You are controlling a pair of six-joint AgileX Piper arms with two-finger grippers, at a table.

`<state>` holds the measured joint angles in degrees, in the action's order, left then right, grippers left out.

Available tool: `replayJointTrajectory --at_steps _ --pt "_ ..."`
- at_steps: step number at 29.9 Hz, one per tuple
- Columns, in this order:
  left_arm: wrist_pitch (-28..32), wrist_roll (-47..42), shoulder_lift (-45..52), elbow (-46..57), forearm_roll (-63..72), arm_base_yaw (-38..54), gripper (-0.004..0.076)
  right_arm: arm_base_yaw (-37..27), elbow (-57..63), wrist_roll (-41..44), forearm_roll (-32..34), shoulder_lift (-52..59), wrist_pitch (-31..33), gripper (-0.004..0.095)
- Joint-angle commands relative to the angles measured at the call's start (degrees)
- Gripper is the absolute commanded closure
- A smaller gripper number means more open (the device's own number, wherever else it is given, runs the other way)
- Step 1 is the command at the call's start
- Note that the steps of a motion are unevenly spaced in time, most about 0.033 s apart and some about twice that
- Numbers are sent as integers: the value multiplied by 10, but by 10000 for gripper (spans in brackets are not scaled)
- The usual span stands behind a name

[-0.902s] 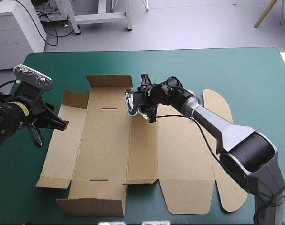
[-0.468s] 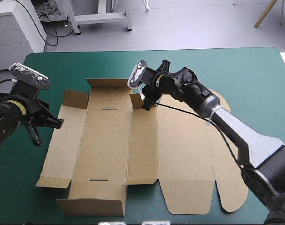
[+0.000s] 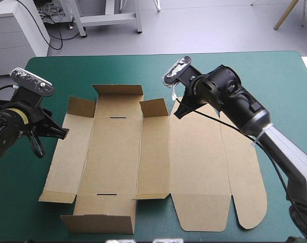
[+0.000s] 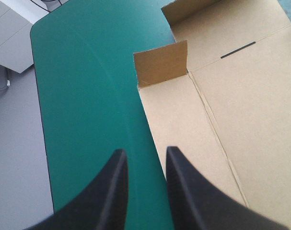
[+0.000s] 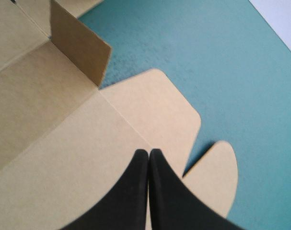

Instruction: Fold the box

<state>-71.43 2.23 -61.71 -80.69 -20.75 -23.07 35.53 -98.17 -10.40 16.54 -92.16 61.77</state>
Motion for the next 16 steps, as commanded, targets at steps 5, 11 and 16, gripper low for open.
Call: replayJointTrajectory --at_steps 5,11,16 --pt "-26 -22 8 -12 23 -1 535 -60 -10 91 53 87 71 927" --pt "-26 -29 7 -11 58 -1 535 -166 55 71 -18 167 70 927" --pt "-26 -28 6 -11 48 -1 568 -215 129 71 -80 244 50 927"
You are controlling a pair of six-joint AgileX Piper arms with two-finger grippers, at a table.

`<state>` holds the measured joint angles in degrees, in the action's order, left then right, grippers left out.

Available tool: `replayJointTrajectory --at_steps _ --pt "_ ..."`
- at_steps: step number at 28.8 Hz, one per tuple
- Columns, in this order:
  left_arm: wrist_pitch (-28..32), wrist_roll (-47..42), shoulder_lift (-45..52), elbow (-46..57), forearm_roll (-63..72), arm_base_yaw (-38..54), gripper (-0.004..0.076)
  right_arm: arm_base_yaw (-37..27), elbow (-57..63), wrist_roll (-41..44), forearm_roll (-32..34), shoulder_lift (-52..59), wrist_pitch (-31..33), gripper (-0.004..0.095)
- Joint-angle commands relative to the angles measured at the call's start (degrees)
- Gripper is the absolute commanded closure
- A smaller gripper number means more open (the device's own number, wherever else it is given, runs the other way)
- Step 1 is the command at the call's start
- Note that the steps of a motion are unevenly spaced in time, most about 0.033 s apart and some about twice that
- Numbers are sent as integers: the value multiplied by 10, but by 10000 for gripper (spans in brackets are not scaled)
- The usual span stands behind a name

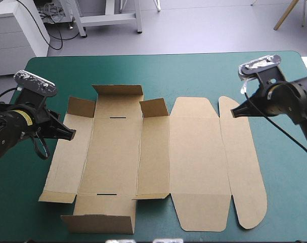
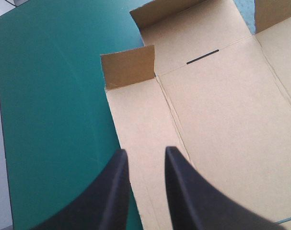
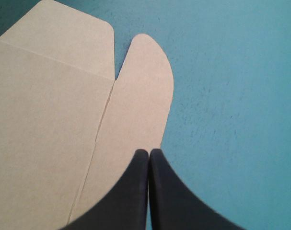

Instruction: Fold the box

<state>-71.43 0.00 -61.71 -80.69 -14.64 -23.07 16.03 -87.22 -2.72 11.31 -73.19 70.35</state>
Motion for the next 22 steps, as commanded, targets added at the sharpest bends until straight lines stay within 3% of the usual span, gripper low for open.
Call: replayJointTrajectory --at_steps 1,6,15,21,22 --pt "-26 -6 6 -11 -14 -1 585 -21 31 -5 -36 65 -41 927" --pt "-26 0 -3 -11 -14 -1 735 -21 103 -3 -85 120 -62 927" --pt "-27 28 -41 -11 -9 20 706 -21 231 -3 -86 189 -99 927" --pt "-27 124 -79 -11 139 181 706 -21 268 -3 -84 214 -105 927" --pt "-27 177 -92 -11 231 260 706 -21 275 -4 -80 219 -109 927"
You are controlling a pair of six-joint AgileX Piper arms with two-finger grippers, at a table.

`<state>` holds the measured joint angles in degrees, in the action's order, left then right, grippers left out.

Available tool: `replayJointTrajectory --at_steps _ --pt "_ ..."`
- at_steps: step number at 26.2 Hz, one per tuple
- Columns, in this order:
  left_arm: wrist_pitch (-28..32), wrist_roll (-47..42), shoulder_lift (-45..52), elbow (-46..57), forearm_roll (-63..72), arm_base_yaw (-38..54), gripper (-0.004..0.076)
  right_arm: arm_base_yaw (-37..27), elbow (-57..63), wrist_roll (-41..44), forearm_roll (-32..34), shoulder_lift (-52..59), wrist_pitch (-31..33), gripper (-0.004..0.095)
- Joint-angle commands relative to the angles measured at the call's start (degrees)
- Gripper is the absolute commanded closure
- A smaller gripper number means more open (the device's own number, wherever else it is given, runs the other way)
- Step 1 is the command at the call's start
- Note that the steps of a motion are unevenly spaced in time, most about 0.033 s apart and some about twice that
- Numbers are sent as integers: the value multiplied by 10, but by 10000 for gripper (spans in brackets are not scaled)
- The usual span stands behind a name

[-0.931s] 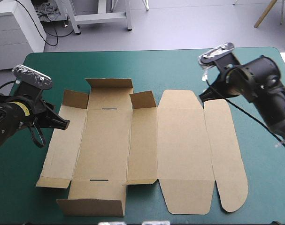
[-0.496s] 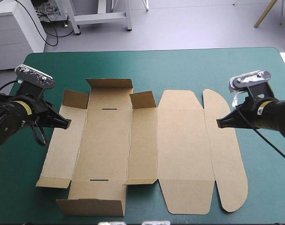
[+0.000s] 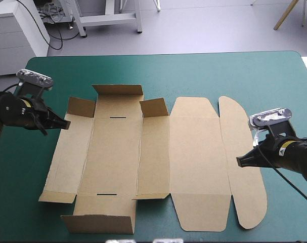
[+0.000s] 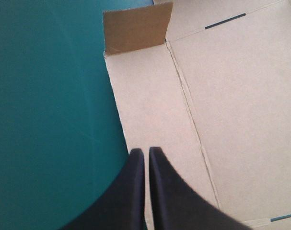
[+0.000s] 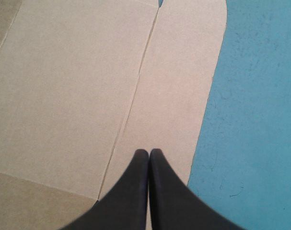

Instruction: Fold the box

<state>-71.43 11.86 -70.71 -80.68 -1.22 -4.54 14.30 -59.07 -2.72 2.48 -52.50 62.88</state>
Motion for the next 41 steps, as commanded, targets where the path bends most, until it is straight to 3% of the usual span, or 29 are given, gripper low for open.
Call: replayJointTrajectory --at_steps 1,5,9,18,21,27,30,32,41 --pt "-27 93 -13 -11 165 138 706 -4 -4 -4 14 13 -39 927" --pt "-28 147 -44 -11 272 312 706 -4 -4 -4 20 13 -43 927" --pt "-29 185 -57 -11 267 403 707 -4 -4 -4 26 13 -60 927" --pt "52 145 -62 -11 167 425 703 -4 -4 -17 30 13 -89 927" --pt "33 136 -75 -11 171 425 617 -4 -4 -17 31 13 -93 927" --pt "-16 132 -122 -11 197 425 276 -4 -4 -19 31 13 -99 927" --pt "-28 125 -152 -10 217 425 165 -4 -4 -19 31 13 -99 927" --pt "-28 123 -169 -4 227 425 134 -4 -4 -19 31 13 -99 927" --pt "-28 142 -221 90 279 424 132 -4 -4 -19 31 13 -107 927"
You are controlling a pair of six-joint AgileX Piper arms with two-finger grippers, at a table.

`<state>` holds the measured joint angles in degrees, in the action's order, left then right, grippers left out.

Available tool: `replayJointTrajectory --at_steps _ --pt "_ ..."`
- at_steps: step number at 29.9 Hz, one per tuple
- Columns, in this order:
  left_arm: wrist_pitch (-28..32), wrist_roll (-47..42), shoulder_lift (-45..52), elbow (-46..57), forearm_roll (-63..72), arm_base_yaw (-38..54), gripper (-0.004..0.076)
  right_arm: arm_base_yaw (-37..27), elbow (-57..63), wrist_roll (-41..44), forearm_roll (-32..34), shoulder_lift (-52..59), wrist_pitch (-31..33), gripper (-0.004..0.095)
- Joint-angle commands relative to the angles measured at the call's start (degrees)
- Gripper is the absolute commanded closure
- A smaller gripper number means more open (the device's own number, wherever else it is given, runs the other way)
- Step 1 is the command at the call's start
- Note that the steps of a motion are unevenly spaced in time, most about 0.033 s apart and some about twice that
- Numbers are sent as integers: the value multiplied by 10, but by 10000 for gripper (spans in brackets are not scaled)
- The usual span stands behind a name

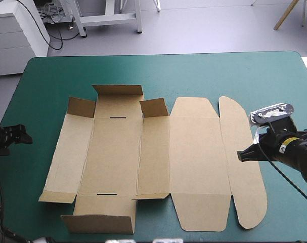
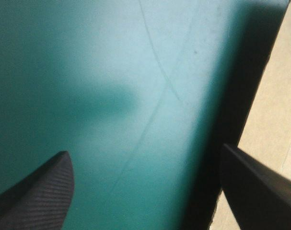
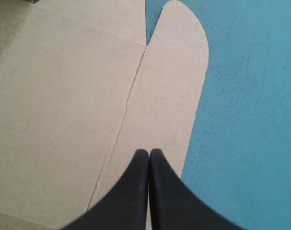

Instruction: Fold the box

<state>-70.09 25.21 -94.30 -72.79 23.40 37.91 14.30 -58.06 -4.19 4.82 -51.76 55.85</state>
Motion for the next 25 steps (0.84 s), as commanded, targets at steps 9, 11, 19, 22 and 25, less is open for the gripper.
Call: replayJointTrajectory --at_steps 9,11,19,22,25 --pt "-35 88 14 115 109 0 132 -4 -14 -9 7 6 -37 927" --pt "-35 108 14 135 130 0 132 -4 -14 -9 7 6 -37 927" --pt "-45 134 14 209 135 -3 132 -4 -14 -17 7 6 -37 927" --pt "-45 138 14 228 133 -20 132 -4 -14 -17 7 6 -37 927" --pt "-45 145 14 240 132 -45 132 -4 -14 -18 7 6 -37 927"
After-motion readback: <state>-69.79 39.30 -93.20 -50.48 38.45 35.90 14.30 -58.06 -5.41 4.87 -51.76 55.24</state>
